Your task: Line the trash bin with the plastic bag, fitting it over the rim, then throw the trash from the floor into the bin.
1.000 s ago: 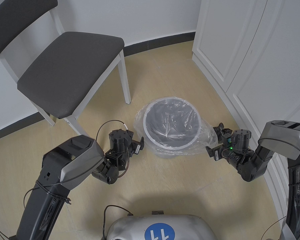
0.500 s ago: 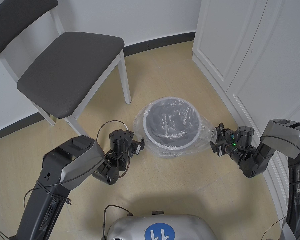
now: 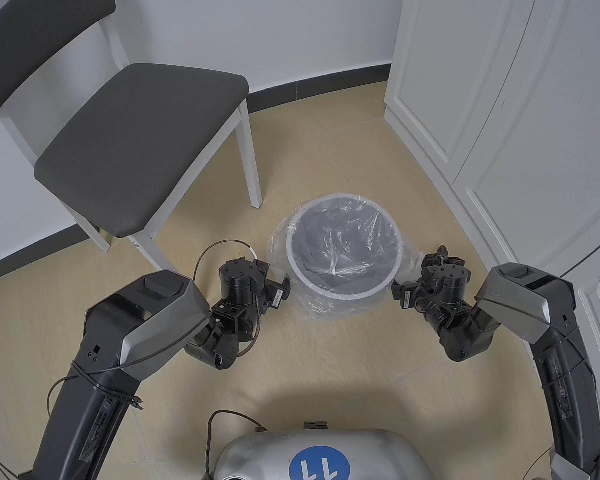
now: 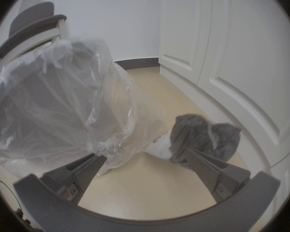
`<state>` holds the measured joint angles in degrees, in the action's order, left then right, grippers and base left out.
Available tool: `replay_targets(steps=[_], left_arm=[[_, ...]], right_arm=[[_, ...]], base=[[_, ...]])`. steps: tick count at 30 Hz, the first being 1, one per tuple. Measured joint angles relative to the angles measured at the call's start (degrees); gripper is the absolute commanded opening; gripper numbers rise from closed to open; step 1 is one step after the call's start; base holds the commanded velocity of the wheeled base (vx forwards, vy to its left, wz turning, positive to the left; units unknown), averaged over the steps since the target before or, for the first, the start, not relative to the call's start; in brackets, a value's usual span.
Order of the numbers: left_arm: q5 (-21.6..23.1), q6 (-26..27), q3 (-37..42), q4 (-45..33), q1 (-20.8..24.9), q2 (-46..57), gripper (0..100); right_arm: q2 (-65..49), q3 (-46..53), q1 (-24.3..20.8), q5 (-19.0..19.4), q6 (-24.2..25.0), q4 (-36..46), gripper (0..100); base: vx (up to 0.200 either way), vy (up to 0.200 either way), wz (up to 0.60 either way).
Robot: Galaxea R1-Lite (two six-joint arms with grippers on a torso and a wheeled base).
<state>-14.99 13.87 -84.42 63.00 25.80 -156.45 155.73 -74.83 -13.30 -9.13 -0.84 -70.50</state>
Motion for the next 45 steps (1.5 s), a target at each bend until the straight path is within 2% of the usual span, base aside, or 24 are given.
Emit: replay_targets(steps=[10,15,21,25,29,35,45], left_arm=[[0.0,-0.1,0.3,0.1,0.2,0.2,100],[0.0,0.0,0.3,0.4,0.2,0.4,100],[0.0,0.0,0.4,0.6,0.1,0.7,100],[0.0,0.0,0.6,0.7,0.0,0.9,100],[0.0,0.0,0.8,0.7,0.0,1.2,100],[0.0,0.0,0.9,0.8,0.0,1.4,100],[0.0,0.0,0.9,0.8,0.0,1.5,100]], right_arm=[[2.6,-3.7,-1.3,1.5,10.3,12.5,100],[-0.4,-1.9,-1.2,1.6,11.5,17.1,100],[-8.3,5.1,-0.4,3.3,10.1,21.2,100],[-14.4,9.9,0.8,4.4,6.8,22.2,100],[-19.0,13.2,3.0,4.5,1.4,22.6,100],[-21.6,14.1,4.5,4.1,0.3,22.7,100],[-18.0,6.6,4.6,-2.3,2.3,20.5,100]], base=[[0.000,0.000,0.00],[0.000,0.000,0.00],[0.000,0.000,0.00],[0.000,0.000,0.00],[0.000,0.000,0.00],[0.000,0.000,0.00],[0.000,0.000,0.00]])
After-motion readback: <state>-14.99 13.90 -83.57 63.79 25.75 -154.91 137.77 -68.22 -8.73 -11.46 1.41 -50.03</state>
